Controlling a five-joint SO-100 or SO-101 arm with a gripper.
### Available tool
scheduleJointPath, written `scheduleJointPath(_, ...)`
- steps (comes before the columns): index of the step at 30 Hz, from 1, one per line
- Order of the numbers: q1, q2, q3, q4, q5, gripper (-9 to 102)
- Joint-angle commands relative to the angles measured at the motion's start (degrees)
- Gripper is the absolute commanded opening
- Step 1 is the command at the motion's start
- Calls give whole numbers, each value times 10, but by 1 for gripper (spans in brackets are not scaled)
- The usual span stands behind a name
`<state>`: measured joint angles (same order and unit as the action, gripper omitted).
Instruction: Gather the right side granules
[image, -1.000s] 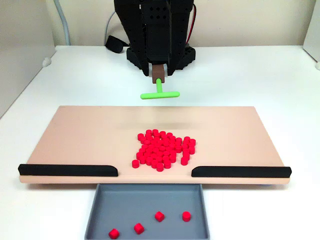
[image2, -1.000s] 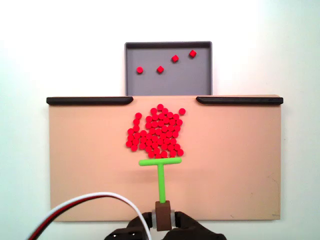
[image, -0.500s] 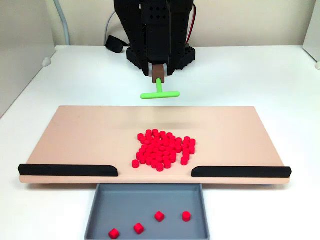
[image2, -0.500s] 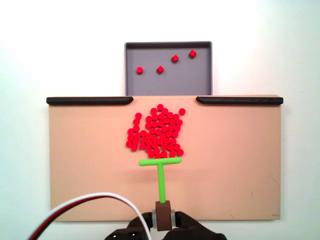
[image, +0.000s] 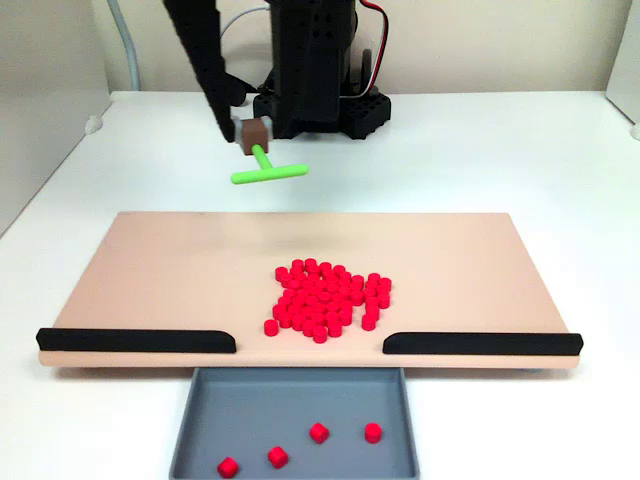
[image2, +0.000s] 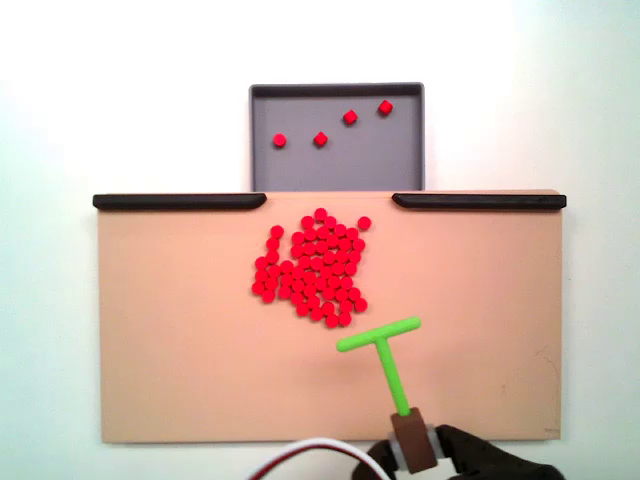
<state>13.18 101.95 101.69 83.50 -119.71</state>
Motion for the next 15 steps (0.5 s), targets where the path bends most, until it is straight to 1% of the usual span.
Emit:
scheduleJointPath(1,43,15,-4,2,-133,0)
scheduleJointPath(6,83,4,-4,2,-301,0)
scheduleJointPath(14,107,-36,-4,-5,-619,0)
scheduleJointPath(15,110,-40,-4,-6,-641,0)
